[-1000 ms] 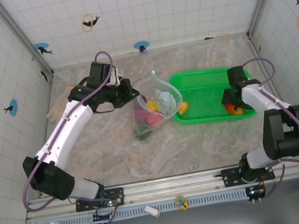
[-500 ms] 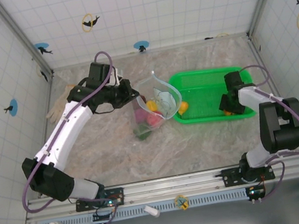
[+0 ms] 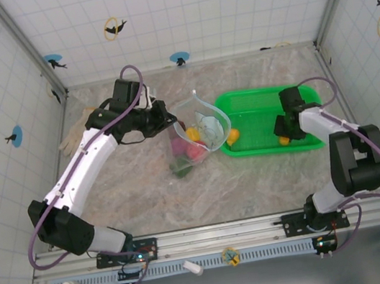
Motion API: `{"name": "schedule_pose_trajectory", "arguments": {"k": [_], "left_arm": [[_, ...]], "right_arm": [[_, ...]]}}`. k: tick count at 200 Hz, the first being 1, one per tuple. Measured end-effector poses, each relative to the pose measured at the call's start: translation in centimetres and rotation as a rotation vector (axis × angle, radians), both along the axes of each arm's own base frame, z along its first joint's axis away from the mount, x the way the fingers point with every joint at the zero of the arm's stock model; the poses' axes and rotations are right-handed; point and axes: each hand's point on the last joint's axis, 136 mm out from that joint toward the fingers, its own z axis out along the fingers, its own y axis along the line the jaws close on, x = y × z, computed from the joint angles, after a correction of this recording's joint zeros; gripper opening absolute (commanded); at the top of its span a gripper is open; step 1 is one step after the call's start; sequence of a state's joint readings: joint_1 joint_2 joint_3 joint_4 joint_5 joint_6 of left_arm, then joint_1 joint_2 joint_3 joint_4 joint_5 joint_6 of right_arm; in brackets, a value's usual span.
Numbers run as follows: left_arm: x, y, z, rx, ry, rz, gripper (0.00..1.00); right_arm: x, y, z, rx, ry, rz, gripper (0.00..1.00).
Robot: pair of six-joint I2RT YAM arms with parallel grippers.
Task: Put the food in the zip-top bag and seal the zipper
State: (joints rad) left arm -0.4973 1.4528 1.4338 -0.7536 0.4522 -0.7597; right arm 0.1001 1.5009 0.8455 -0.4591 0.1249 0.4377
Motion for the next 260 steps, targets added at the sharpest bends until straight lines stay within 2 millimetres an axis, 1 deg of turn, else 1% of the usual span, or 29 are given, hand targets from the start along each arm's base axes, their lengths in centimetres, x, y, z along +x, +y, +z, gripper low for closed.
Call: {"name": "schedule_pose_trajectory", "arguments": {"k": [19, 30, 39, 40, 47, 60, 61, 62, 78, 79, 80, 91, 112, 124, 137, 152, 164, 168, 182, 192, 220, 239, 260], "left_arm": [[0.0, 0.0, 0.0, 0.0, 0.001, 0.0, 0.0], [0.0, 0.0, 0.0, 0.0, 0.001, 0.0, 0.0], [0.0, 0.0, 0.0, 0.0, 0.001, 0.0, 0.0], [0.0, 0.0, 0.0, 0.0, 0.001, 0.0, 0.0], [0.0, 0.0, 0.0, 0.0, 0.0, 0.0, 0.0], [0.0, 0.0, 0.1, -0.001, -0.001, 0.001, 0.0], [0.0, 0.0, 0.1, -0.001, -0.002, 0.001, 0.0], [0.0, 0.0, 0.1, -0.001, -0.002, 0.001, 0.0], [0.1, 0.0, 0.3, -0.005, -0.004, 0.002, 0.0], [0.1, 0.0, 0.3, -0.005, -0.004, 0.002, 0.0], [0.1, 0.0, 0.3, -0.005, -0.004, 0.002, 0.0], [0.1, -0.1, 0.4, -0.006, -0.005, 0.002, 0.0], [0.1, -0.1, 0.5, -0.009, -0.004, 0.005, 0.0], [0.1, -0.1, 0.5, -0.01, -0.005, 0.005, 0.0], [0.1, -0.1, 0.6, -0.012, -0.005, 0.007, 0.0], [0.2, -0.1, 0.7, -0.015, -0.001, 0.012, 0.0], [0.1, -0.1, 0.7, -0.018, 0.003, 0.016, 0.0], [0.1, -0.1, 0.7, -0.019, 0.003, 0.016, 0.0], [0.2, -0.2, 0.9, -0.023, 0.001, 0.018, 0.0], [0.3, -0.2, 1.0, -0.026, -0.002, 0.018, 0.0], [0.3, -0.2, 1.0, -0.029, -0.002, 0.02, 0.0], [0.4, -0.3, 1.1, -0.037, -0.002, 0.023, 0.0], [0.5, -0.5, 1.3, -0.048, -0.004, 0.028, 0.0]], "right_arm": [[0.3, 0.5, 1.6, 0.021, -0.049, 0.01, 0.36], [0.7, 1.3, 3.3, 0.042, -0.101, 0.023, 0.36], [1.4, 2.3, 5.3, 0.063, -0.165, 0.044, 0.36], [1.5, 2.6, 5.8, 0.069, -0.179, 0.051, 0.36], [2.0, 3.6, 7.5, 0.086, -0.234, 0.073, 0.37], [2.7, 6.1, 11.4, 0.124, -0.353, 0.135, 0.36], [2.8, 6.5, 12.1, 0.132, -0.373, 0.147, 0.36], [2.8, 6.5, 12.1, 0.132, -0.373, 0.147, 0.36], [3.1, 10.2, 17.2, 0.198, -0.508, 0.245, 0.36], [3.1, 10.2, 17.2, 0.198, -0.508, 0.245, 0.37], [3.0, 10.5, 17.7, 0.206, -0.52, 0.255, 0.36], [3.0, 12.5, 20.6, 0.244, -0.584, 0.312, 0.36], [2.8, 15.1, 24.8, 0.313, -0.674, 0.395, 0.36], [2.5, 16.3, 26.4, 0.349, -0.707, 0.439, 0.36], [2.0, 17.8, 27.6, 0.382, -0.726, 0.493, 0.36], [1.1, 20.0, 28.1, 0.414, -0.731, 0.567, 0.37], [0.3, 22.1, 27.7, 0.428, -0.716, 0.635, 0.37], [0.2, 22.4, 27.6, 0.429, -0.711, 0.648, 0.37], [-0.7, 24.6, 26.2, 0.434, -0.671, 0.716, 0.37], [-1.2, 25.8, 25.5, 0.438, -0.648, 0.754, 0.38], [-2.5, 28.2, 23.4, 0.46, -0.591, 0.838, 0.4], [-2.9, 29.7, 21.1, 0.459, -0.53, 0.879, 0.4], [-2.7, 30.9, 17.8, 0.449, -0.442, 0.893, 0.4]]}}
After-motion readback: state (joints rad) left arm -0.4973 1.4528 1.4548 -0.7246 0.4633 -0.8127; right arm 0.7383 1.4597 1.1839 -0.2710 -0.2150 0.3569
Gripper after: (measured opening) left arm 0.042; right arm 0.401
